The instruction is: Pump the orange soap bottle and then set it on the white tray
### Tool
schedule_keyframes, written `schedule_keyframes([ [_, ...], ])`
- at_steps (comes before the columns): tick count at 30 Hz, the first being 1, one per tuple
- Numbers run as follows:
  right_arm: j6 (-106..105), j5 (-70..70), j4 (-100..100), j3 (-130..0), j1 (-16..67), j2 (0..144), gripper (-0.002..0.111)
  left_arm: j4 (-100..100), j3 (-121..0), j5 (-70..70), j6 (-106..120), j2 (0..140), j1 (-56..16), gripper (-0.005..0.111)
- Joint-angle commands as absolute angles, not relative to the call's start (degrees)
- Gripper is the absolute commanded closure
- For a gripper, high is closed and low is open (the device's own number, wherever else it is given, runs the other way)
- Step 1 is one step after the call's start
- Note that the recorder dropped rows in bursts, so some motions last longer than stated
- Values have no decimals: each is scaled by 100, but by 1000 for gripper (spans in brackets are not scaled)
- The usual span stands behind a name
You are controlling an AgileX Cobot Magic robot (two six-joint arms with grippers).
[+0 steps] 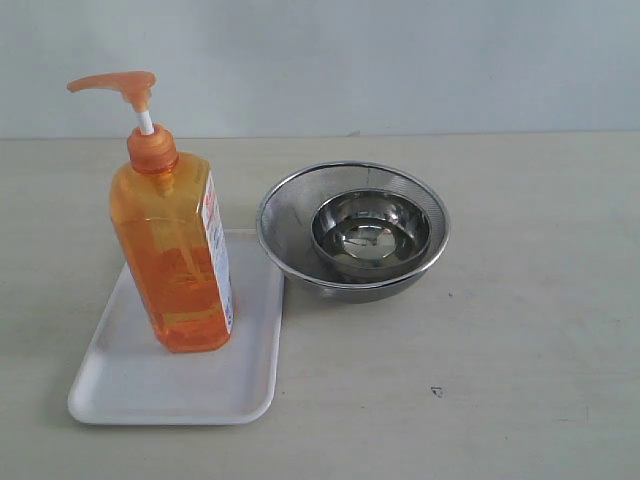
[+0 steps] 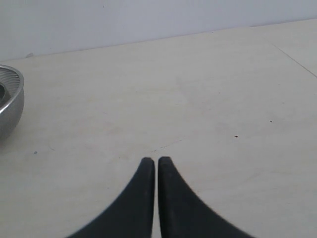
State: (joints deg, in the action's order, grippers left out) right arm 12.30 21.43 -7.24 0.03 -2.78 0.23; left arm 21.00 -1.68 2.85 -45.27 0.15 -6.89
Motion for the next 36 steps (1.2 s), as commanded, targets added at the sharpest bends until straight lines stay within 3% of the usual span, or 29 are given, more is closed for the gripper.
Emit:
schedule_keyframes([
  [1, 1215, 2093, -731, 0, -284, 0, 108, 2106, 0, 164, -4232, 0, -706, 29],
  [17, 1215, 2093, -731, 0, -284, 0, 108, 2188, 0, -1351, -4155, 0, -696, 29],
  [28, 1215, 2093, -731, 0, -284, 0, 108, 2028, 0, -1343, -4347, 0, -696, 29],
  [36, 1215, 2125, -731, 0, -284, 0, 108, 52, 0, -1709, -436, 0, -696, 29],
])
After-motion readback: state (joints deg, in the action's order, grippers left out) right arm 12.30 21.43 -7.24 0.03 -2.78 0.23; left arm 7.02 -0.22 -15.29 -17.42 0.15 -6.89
